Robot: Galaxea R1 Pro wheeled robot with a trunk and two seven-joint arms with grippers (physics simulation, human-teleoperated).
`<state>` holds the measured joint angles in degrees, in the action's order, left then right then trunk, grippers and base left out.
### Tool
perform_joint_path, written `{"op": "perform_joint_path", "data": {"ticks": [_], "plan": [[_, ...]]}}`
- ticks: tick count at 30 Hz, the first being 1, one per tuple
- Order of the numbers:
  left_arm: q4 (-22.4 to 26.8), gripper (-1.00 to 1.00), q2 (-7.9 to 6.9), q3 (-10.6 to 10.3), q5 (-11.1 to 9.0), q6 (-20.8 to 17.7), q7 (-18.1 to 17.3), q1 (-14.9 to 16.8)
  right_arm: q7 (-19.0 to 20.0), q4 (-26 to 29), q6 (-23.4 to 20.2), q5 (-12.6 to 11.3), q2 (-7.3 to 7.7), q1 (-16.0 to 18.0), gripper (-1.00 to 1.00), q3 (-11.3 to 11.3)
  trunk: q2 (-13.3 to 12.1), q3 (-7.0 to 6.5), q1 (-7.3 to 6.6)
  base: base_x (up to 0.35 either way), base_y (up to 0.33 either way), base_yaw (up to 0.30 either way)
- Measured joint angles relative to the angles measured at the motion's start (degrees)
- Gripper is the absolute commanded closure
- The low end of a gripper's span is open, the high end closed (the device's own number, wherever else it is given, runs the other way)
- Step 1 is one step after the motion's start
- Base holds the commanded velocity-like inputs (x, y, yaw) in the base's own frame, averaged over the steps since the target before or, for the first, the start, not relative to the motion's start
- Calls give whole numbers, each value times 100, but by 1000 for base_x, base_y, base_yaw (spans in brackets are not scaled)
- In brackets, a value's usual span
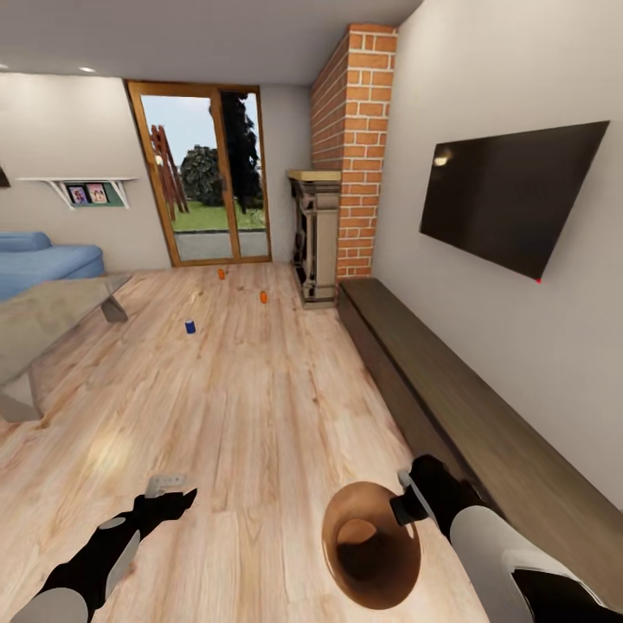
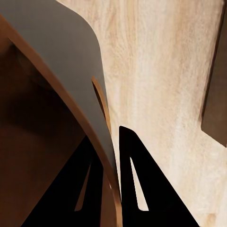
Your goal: Put the three can of soda from the living room inside the tash can in the kitchen.
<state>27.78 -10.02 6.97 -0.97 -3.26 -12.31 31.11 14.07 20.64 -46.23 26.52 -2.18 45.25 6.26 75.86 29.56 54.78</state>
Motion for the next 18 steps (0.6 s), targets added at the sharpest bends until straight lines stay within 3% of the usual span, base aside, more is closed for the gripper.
{"op": "perform_joint_path", "data": {"ticks": [10, 18], "plan": [[0, -100, 0, 3, -2, 0, 0, 0, 0, 0, 0, 3, 2, -1, 100, 0, 0, 0, 0, 269, 164, 234], [0, -100, 0, 1, -3, 0, 0, 0, 3, 0, 1, 9, 6, 0, 100, -44, 0, 0, 0, 255, 139, 85]]}}
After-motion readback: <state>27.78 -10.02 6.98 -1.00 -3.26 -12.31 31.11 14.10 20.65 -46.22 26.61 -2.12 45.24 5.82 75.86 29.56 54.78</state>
